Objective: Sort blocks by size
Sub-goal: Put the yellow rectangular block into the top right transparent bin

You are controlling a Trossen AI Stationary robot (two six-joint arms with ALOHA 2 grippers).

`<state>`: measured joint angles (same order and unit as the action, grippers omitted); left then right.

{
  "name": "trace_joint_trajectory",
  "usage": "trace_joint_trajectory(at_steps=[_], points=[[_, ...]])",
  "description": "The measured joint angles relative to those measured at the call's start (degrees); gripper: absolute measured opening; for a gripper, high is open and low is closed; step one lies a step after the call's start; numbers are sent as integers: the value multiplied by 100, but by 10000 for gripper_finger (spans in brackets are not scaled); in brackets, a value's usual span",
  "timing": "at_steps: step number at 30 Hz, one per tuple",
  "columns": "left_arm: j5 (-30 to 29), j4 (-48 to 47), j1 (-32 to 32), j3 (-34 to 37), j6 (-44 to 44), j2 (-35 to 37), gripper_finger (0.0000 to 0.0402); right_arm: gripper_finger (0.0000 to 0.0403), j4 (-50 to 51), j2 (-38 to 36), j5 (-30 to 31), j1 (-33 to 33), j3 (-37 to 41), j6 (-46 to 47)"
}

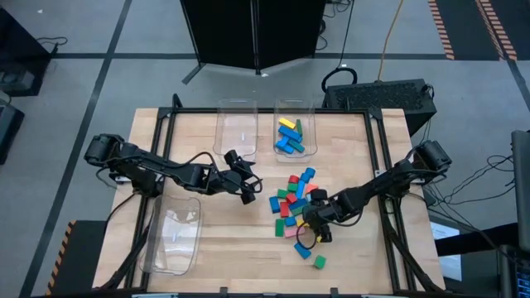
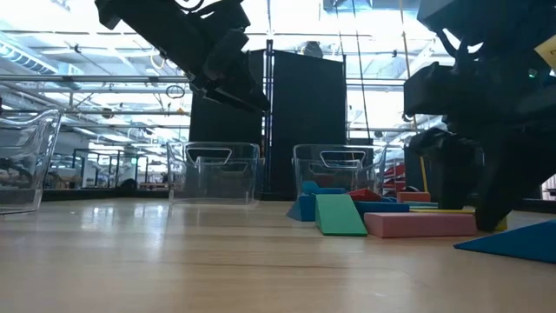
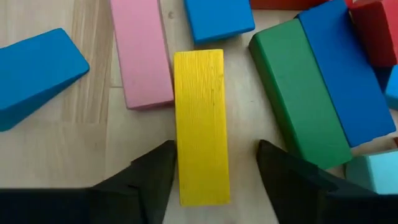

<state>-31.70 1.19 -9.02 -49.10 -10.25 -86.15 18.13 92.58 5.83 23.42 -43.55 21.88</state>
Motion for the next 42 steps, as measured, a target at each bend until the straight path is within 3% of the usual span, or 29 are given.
trace_joint_trajectory(at_steps=[6, 9, 21, 26, 30, 42], points=[[0, 0, 0, 0, 0, 0, 297, 114, 8, 0, -27, 4, 0, -19], [0, 0, 0, 0, 0, 0, 297, 82, 19, -4, -6, 33, -2, -47], [0, -1, 0, 0, 2, 0, 297, 103, 67, -184, -14, 85, -92, 72], [0, 0, 0, 0, 1, 0, 297, 94, 85, -389, 28, 43, -252, -286], [0, 0, 0, 0, 1, 0, 297, 93, 188, -490, 356, -220, -481, -610], [0, -17, 0, 0, 3, 0, 297, 92, 685, -496, 366, -1411, -1303, -1514]])
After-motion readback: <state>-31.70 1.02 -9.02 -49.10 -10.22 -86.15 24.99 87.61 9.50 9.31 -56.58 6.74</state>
